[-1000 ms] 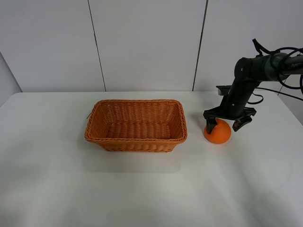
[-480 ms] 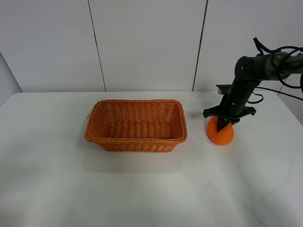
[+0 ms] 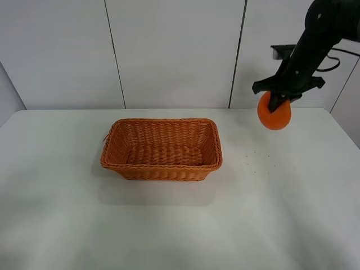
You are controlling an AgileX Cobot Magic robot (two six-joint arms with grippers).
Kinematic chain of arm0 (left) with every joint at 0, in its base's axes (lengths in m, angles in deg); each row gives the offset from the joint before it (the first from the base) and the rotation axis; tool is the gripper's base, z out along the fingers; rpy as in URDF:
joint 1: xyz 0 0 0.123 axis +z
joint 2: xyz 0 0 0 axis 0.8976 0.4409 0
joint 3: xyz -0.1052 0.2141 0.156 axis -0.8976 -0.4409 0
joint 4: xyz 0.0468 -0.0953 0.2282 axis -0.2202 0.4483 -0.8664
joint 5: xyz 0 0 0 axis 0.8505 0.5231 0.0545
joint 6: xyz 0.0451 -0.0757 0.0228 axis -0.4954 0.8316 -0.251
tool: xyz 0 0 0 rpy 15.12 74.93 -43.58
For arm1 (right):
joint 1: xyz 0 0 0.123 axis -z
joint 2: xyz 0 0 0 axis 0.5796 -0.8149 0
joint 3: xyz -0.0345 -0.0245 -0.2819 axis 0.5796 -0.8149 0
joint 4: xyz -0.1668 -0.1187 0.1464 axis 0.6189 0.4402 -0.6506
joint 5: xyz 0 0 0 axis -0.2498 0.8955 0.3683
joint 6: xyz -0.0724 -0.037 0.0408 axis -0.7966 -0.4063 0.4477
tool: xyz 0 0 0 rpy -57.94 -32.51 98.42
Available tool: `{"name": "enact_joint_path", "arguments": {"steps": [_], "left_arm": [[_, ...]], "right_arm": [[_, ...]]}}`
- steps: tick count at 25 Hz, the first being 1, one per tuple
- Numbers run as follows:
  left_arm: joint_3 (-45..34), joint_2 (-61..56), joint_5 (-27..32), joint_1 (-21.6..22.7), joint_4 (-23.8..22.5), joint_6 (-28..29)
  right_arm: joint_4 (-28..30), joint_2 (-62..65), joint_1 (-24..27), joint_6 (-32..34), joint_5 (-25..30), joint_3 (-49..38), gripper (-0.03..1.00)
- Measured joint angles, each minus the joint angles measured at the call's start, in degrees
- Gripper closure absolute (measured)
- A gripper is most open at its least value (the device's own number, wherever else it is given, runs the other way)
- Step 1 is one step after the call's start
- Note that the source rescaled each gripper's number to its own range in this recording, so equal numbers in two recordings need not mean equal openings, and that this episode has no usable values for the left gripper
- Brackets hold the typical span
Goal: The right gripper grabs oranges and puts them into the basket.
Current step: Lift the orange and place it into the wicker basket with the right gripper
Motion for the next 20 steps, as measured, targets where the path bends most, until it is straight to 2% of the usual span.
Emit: {"name": "enact_joint_path", "arguments": {"steps": [4,9,16,20], "left_arm": [[0.0,0.0,0.0,0.0,0.0,0.0],[0.0,0.0,0.0,0.0,0.0,0.0],[0.0,0.0,0.0,0.0,0.0,0.0],[0.0,0.0,0.0,0.0,0.0,0.0]], "right_arm": [[0.93,0.0,-3.67,0.0,2.58,5.44,0.96],[0.98,0.0,-12.33,1.5,2.13,8.59,0.96],[0.71,-3.35,-25.45,4.17,-7.25,9.03,0.96],[0.37,-9.48,-29.67,4.33,-13.34,9.03,0.96]]}}
